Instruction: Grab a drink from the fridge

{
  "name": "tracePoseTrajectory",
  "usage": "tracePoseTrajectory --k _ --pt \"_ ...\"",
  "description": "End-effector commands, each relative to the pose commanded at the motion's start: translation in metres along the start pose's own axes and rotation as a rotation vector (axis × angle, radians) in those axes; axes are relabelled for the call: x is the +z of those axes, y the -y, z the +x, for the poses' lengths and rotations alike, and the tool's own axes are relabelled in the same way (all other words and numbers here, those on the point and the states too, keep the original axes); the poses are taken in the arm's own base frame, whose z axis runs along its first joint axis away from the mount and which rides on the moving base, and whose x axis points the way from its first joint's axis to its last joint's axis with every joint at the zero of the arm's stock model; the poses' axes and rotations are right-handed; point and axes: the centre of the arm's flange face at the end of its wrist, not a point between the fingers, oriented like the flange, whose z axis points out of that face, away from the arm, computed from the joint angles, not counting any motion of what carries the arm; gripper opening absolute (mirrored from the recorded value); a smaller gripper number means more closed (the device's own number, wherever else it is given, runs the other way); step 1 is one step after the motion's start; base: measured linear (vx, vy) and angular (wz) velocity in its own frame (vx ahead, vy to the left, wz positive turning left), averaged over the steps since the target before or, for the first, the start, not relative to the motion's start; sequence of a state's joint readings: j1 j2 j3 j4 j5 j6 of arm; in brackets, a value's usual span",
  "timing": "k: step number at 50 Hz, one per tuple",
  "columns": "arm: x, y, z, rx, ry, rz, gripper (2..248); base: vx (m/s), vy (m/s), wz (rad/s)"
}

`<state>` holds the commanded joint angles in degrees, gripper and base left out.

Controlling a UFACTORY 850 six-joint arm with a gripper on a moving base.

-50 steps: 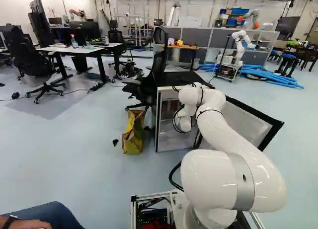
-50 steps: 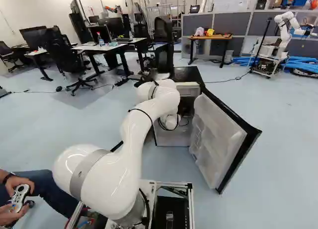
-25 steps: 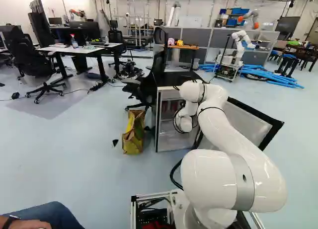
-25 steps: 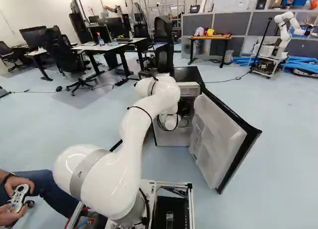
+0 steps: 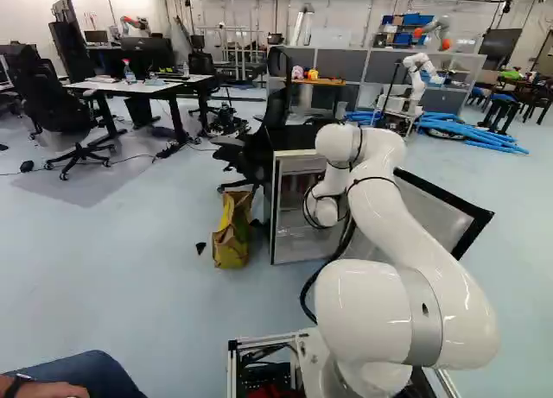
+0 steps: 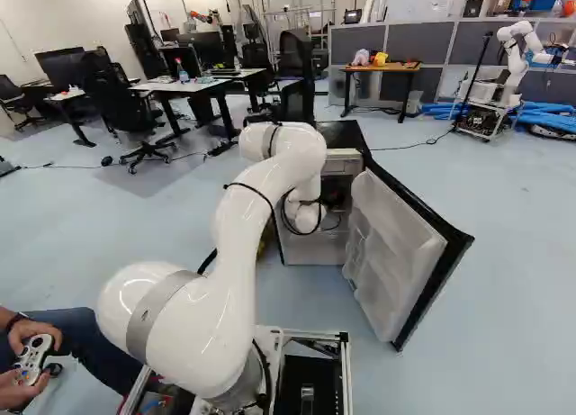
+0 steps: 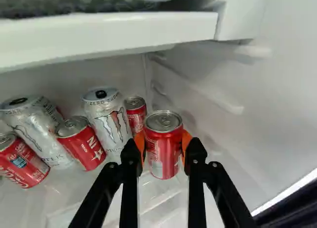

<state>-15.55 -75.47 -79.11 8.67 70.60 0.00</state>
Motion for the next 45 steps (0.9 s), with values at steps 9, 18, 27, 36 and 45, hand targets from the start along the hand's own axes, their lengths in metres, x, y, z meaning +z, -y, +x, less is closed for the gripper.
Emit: tracePoseTrajectory --k 9,18,27,36,45 --pt "-0.022 -0.001 0.013 -0.004 0.023 0.002 93 0.000 0.000 0.000" --pt "-0.045 0.001 0.026 -0.009 0.044 0.007 93 0.000 0.000 0.000" --pt "-0.067 0.004 0.037 -0.015 0.062 0.016 93 0.000 0.000 0.000" --pt "-0.091 0.007 0.049 -0.021 0.079 0.026 93 0.000 0.000 0.000" --pt "-0.114 0.010 0.059 -0.027 0.093 0.036 93 0.000 0.000 0.000"
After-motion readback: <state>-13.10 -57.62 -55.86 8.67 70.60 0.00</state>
